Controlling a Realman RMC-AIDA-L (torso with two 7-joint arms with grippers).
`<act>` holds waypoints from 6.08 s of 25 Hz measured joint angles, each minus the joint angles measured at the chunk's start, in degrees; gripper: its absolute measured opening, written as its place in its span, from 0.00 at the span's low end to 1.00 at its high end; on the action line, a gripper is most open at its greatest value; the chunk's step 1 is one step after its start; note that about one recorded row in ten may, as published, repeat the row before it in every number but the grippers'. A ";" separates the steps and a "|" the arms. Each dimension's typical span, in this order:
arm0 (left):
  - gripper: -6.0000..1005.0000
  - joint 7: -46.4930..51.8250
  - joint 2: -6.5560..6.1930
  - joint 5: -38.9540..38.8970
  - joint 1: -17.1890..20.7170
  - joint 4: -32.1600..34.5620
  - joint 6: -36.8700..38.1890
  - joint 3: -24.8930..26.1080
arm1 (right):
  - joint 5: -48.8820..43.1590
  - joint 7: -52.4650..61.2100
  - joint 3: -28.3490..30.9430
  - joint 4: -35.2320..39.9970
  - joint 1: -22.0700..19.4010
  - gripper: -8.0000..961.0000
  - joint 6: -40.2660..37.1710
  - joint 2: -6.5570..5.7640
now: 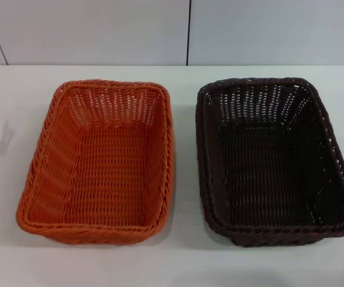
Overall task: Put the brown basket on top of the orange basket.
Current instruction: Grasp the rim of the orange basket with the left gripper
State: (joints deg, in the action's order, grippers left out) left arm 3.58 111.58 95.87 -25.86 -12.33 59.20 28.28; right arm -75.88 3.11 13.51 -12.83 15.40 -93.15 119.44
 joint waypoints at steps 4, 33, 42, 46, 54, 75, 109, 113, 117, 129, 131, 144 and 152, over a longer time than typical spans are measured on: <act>0.84 -2.48 0.19 0.05 -1.51 1.98 1.49 0.97 | -0.03 0.05 0.01 0.00 -0.01 0.85 0.09 0.00; 0.84 -45.75 -1.29 31.79 13.62 -51.79 -64.78 67.55 | -0.05 0.12 0.20 0.39 1.66 0.85 3.39 -0.09; 0.84 -52.69 5.98 45.14 7.38 -64.12 -105.97 91.36 | -0.06 0.12 0.08 0.51 2.01 0.85 4.12 -0.09; 0.84 -48.69 6.05 52.87 6.28 -70.93 -116.33 91.61 | -0.06 0.12 0.05 0.53 1.80 0.85 4.13 -0.09; 0.84 -41.35 6.22 63.48 2.14 -77.98 -132.78 89.53 | -0.06 0.11 -0.02 0.34 1.30 0.85 4.11 -0.04; 0.84 -31.88 6.53 69.23 -1.05 -77.76 -141.39 77.22 | -0.15 0.11 -0.06 0.31 0.39 0.85 3.93 0.01; 0.81 -30.70 6.47 65.35 -3.18 -64.50 -134.89 76.81 | -0.14 -0.28 -0.06 0.53 -0.20 0.85 3.33 -0.09; 0.81 -30.64 6.39 65.98 -3.55 -64.35 -134.80 76.27 | -0.14 -0.30 -0.06 0.53 -0.20 0.85 3.32 -0.09; 0.73 -30.66 6.43 66.12 -3.58 -64.33 -134.80 75.64 | -0.14 -0.30 -0.06 0.52 -0.20 0.85 3.32 -0.09; 0.35 -30.95 6.36 66.23 -3.59 -64.87 -135.32 75.52 | -0.14 -0.31 -0.06 0.53 -0.20 0.85 3.61 -0.09; 0.34 -30.95 6.36 66.23 -3.59 -64.87 -135.32 75.52 | -0.15 -0.31 -0.06 0.53 -0.20 0.85 3.65 -0.09; 0.33 -33.08 6.36 66.39 -3.65 -66.26 -136.76 75.06 | -0.10 -0.30 -0.06 0.53 -0.29 0.85 3.64 -0.09; 0.32 -35.03 6.12 66.44 -3.23 -70.07 -138.78 76.03 | 0.02 -0.26 -0.06 0.58 -0.29 0.85 3.52 -0.09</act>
State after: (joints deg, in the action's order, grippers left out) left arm -31.45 117.70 162.31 -29.09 -82.40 -79.57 104.31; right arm -75.86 2.85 13.45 -12.25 15.11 -89.63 119.35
